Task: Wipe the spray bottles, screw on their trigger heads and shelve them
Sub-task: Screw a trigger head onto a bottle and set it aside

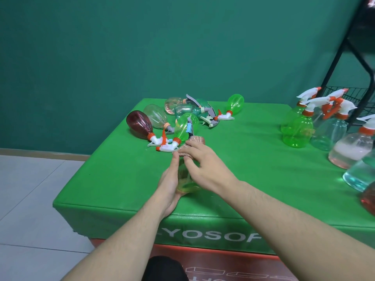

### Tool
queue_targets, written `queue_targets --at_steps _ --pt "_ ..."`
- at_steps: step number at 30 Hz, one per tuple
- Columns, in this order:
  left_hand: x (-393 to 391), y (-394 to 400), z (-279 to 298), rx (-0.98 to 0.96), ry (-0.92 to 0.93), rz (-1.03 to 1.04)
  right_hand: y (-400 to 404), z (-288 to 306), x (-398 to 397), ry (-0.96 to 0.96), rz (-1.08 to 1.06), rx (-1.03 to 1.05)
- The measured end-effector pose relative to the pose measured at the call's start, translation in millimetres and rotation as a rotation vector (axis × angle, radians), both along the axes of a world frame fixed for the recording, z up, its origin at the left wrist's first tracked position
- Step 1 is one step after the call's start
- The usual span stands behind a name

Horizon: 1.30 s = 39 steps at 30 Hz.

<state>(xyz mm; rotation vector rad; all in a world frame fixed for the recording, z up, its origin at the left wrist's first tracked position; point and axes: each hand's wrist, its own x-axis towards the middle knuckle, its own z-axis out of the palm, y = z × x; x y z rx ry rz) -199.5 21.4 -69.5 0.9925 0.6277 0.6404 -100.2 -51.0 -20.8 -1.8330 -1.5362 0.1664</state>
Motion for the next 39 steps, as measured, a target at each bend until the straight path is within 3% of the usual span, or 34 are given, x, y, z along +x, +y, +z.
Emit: queue_targets --at_steps 7,19,25,31,36,39 --pt "-1.5 -2.6 6.5 -0.062 0.051 -0.002 -24.7 -11.4 -8.5 -0.075 0.059 0.072" --pt "-3.0 3.1 -3.5 -0.082 -0.035 -0.032 -38.3 -39.5 -10.6 -0.312 0.159 0.303" --pt "-6.7 0.9 0.2 -0.013 -0.044 -0.068 -25.9 -24.5 -13.2 -0.320 0.030 0.213" --pt "-6.3 -0.5 3.7 -0.025 -0.049 -0.109 -10.3 -1.2 -7.4 -0.155 -0.022 0.057" --pt "-7.7 -0.1 3.7 -0.030 -0.050 -0.085 6.8 11.1 0.6 -0.196 -0.096 -0.093" --pt "-7.7 0.4 3.0 -0.033 -0.042 -0.075 9.7 11.8 -1.3 -0.110 -0.115 -0.138"
